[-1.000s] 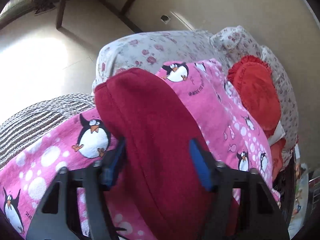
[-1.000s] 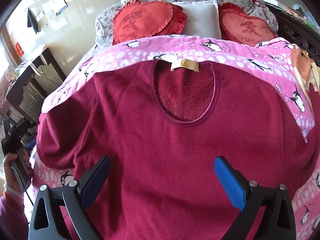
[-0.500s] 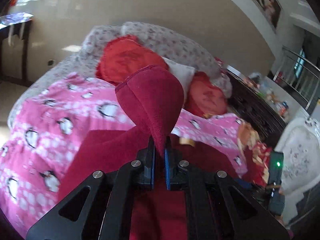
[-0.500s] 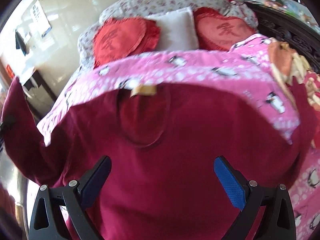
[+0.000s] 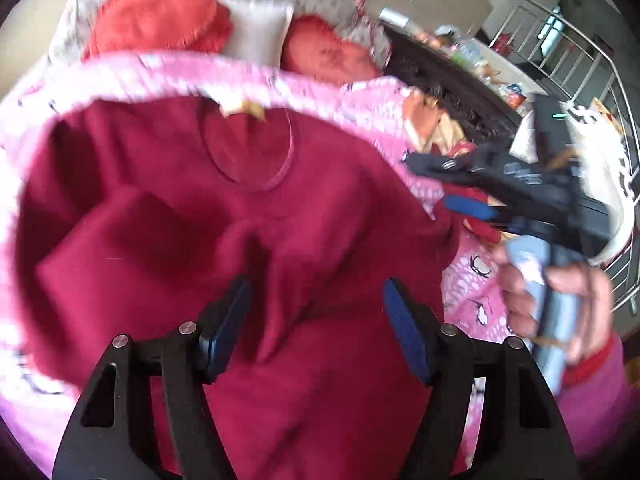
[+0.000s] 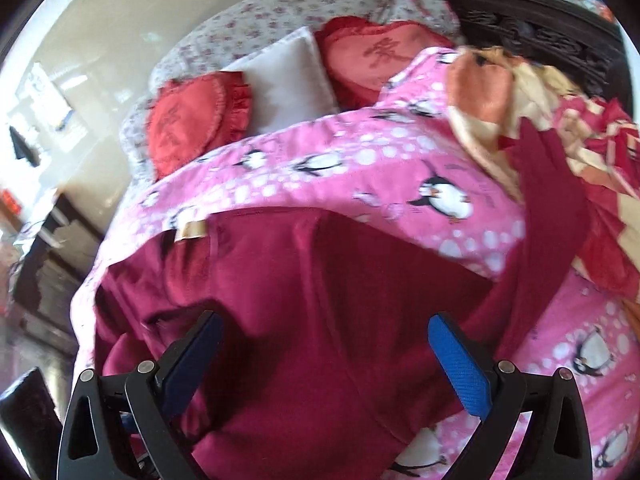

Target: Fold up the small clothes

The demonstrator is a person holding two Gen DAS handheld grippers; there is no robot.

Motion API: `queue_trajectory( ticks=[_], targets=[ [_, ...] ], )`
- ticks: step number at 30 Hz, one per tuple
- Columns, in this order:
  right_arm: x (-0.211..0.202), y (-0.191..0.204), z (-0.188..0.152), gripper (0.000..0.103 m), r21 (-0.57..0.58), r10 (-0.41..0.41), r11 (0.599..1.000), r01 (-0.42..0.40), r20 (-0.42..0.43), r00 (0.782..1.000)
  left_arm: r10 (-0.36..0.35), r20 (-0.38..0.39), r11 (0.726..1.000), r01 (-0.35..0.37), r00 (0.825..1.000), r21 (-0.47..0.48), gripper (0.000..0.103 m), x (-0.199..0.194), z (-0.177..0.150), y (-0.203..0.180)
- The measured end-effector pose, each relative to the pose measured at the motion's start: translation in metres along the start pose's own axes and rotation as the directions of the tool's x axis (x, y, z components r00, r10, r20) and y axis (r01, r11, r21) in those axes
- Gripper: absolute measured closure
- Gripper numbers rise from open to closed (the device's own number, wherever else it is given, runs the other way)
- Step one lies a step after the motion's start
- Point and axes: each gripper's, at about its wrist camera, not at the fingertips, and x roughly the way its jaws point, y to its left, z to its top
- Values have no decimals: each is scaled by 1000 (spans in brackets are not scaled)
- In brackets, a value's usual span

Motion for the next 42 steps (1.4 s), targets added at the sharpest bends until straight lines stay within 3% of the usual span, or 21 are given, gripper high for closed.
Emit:
queue_trajectory(
  ticks=[2, 4, 7, 11, 14, 16, 18, 21, 22, 23, 26, 29, 31, 32, 33, 34, 36, 37, 38, 42],
  targets=[
    [4, 9, -3, 1, -32, 58, 998, -59, -20, 998, 92, 38, 996, -93, 995, 16, 33, -22, -7, 15],
    [8, 20, -5, 1, -75, 73, 994, -75, -31, 997, 217, 49, 976, -217, 975, -6, 33, -33, -16, 34],
    [14, 38, -6, 1, -143, 51, 988, -55, -31, 998, 314, -30, 943, -315, 949, -107, 33, -30, -34, 75],
    [27, 48, -13, 4, -220, 37, 974, -49, -58, 998, 327, -105, 920, -341, 939, -192, 33, -22, -57, 112],
    [45, 46, -24, 12, -298, -61, 954, 33, -87, 994, 302, -94, 922, -316, 949, -222, 33, -20, -64, 118],
    [58, 41, -32, 31, -336, -112, 939, 70, -105, 988, 305, -87, 921, -317, 948, -225, 33, -20, -65, 119],
    [63, 39, -38, 47, -387, -164, 914, 125, -69, 984, 313, -82, 920, -324, 946, -221, 33, -22, -67, 121],
    [49, 37, -37, 94, -406, -155, 904, 138, -10, 988, 314, -77, 920, -324, 946, -219, 33, -23, -71, 123],
    [41, 34, -31, 94, -393, -116, 914, 105, -6, 993, 314, -75, 920, -323, 946, -223, 33, -23, -71, 124],
    [35, 33, -27, 102, -390, -102, 916, 92, -3, 995, 312, -73, 919, -321, 947, -228, 33, -24, -71, 124],
    [12, 33, -16, 103, -427, -134, 890, 164, 99, 986, 315, -50, 914, -317, 948, -254, 33, -20, -60, 118],
    [1, 24, -4, 103, -406, -144, 895, 185, 128, 981, 310, -10, 916, -301, 951, -267, 33, -33, -56, 114],
    [-2, 23, -3, 98, -426, -35, 902, 71, 93, 995, 312, 7, 918, -300, 950, -260, 33, -39, -52, 112],
    [3, 26, -5, 86, -444, 10, 896, 11, 45, 999, 314, 11, 919, -301, 949, -255, 33, -41, -50, 111],
    [12, 32, -10, 50, -471, 24, 882, -30, -20, 1000, 318, 12, 919, -305, 948, -252, 33, -42, -47, 111],
    [18, 35, -15, 33, -487, 22, 872, -44, -51, 998, 321, 12, 918, -308, 947, -250, 33, -43, -45, 112],
    [26, 44, -27, 38, -526, 19, 849, -49, -63, 998, 326, 14, 916, -312, 945, -253, 33, -44, -44, 114],
    [29, 47, -33, 53, -555, 0, 831, -29, -53, 999, 327, 12, 915, -313, 945, -256, 33, -45, -43, 115],
    [32, 49, -38, 60, -578, -16, 816, -18, -53, 998, 329, 9, 913, -316, 944, -260, 33, -44, -43, 116],
    [44, 55, -48, 64, -628, -39, 778, -4, -55, 998, 333, -3, 908, -321, 943, -269, 33, -43, -45, 119]
  ],
)
